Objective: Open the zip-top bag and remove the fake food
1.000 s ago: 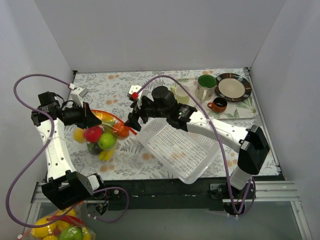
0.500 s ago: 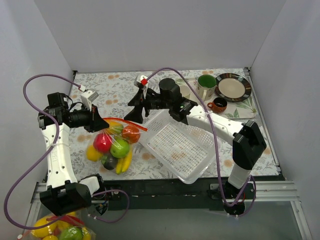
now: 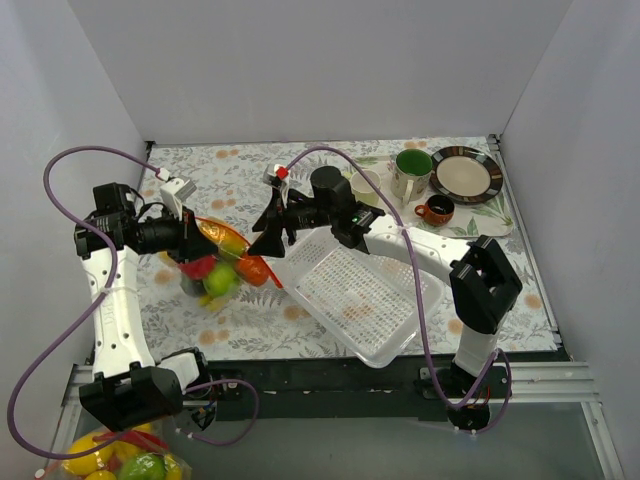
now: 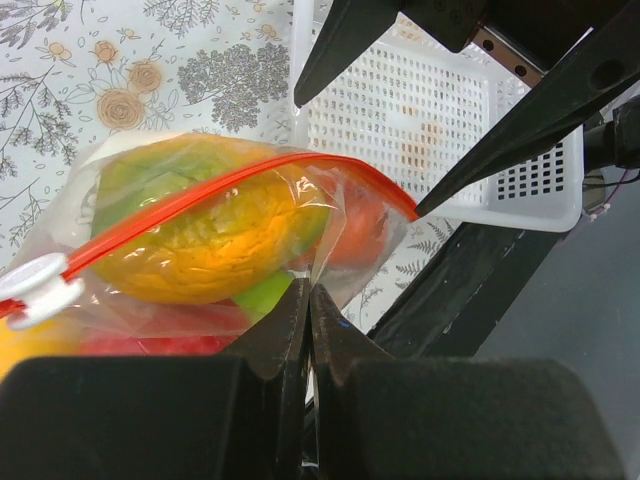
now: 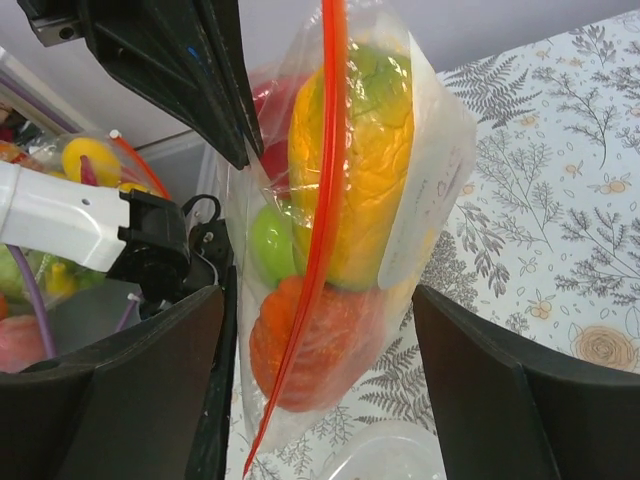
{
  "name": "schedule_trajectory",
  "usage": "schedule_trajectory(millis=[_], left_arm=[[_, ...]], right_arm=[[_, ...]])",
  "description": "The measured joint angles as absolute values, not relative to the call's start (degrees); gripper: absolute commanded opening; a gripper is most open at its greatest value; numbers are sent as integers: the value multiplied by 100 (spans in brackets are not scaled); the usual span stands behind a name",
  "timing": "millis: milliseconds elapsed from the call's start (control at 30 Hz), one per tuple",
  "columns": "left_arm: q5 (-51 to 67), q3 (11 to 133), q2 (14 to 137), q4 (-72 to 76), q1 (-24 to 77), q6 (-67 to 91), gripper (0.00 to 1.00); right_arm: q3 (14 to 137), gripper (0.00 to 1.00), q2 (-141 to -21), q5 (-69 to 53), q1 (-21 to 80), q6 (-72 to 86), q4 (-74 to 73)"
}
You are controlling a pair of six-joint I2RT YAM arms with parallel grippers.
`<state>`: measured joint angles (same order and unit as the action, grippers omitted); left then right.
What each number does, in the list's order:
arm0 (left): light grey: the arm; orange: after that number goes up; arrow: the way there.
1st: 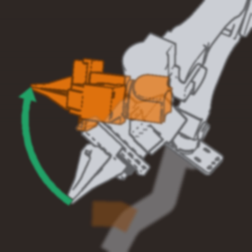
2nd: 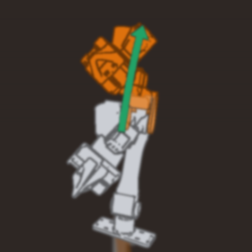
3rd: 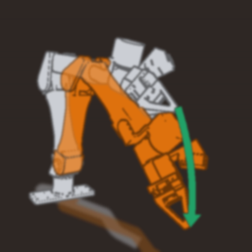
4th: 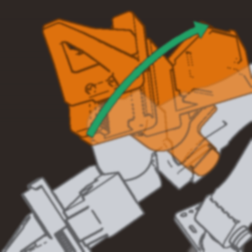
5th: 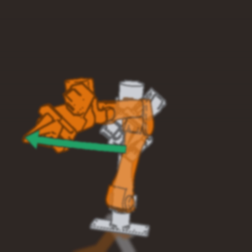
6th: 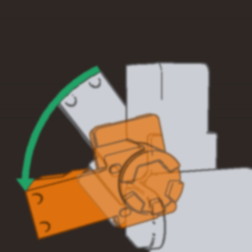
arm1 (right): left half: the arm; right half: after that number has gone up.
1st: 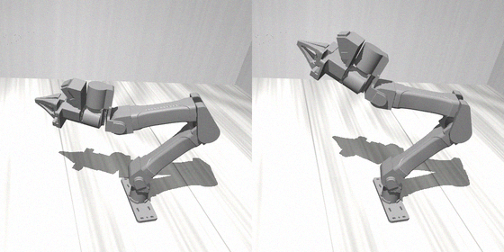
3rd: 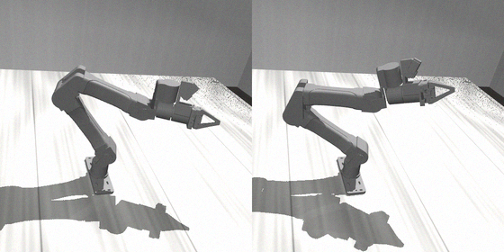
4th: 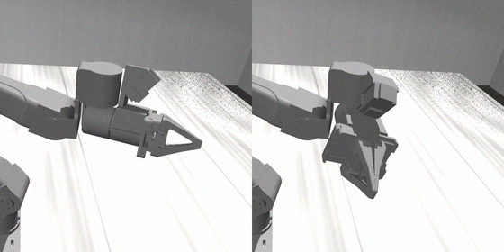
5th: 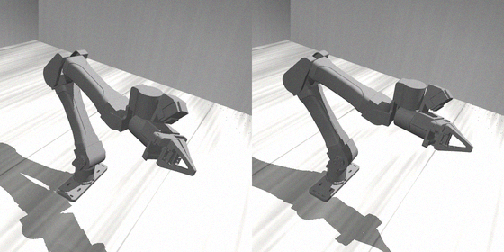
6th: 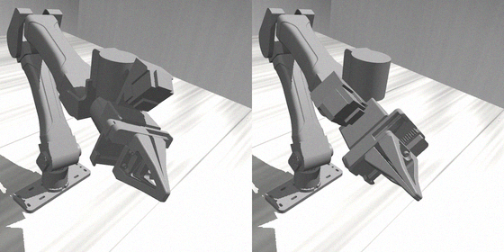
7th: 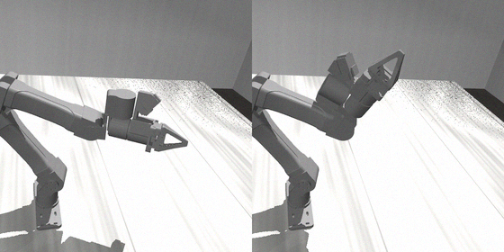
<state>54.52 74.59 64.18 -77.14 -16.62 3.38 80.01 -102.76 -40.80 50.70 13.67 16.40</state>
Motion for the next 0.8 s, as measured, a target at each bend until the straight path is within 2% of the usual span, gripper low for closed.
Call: schedule_trajectory(millis=[167, 433, 533, 567, 633, 667, 700, 800], left_arm=[[5492, 7496, 6425, -7717, -1638, 353, 0], [5509, 7496, 6429, -7738, -1638, 390, 0], [5513, 7498, 6429, -7741, -1636, 390, 0], [5513, 7498, 6429, -7741, -1636, 392, 0], [5516, 7498, 6429, -7738, -1638, 390, 0], [5516, 7498, 6429, -7736, -1638, 390, 2], [5516, 7498, 6429, -7736, -1638, 390, 18], [5531, 7498, 6420, -7693, -1638, 497, 46]], right_arm=[[7994, 79, -10322, -4141, 5070, 1605, 1949], [7970, 65, -10654, -4193, 5081, 1929, 2246], [7970, 46, -10678, -4219, 5103, 1959, 2250], [7970, 31, -10678, -4226, 5103, 1966, 2259], [7970, 10, -10678, -4250, 5103, 1973, 2261], [7970, 2, -10678, -4261, 5105, 1984, 2257], [7970, 1, -10678, -4263, 5113, 1992, 2261], [7970, 1, -10678, -4233, 5118, 1959, 2215]])
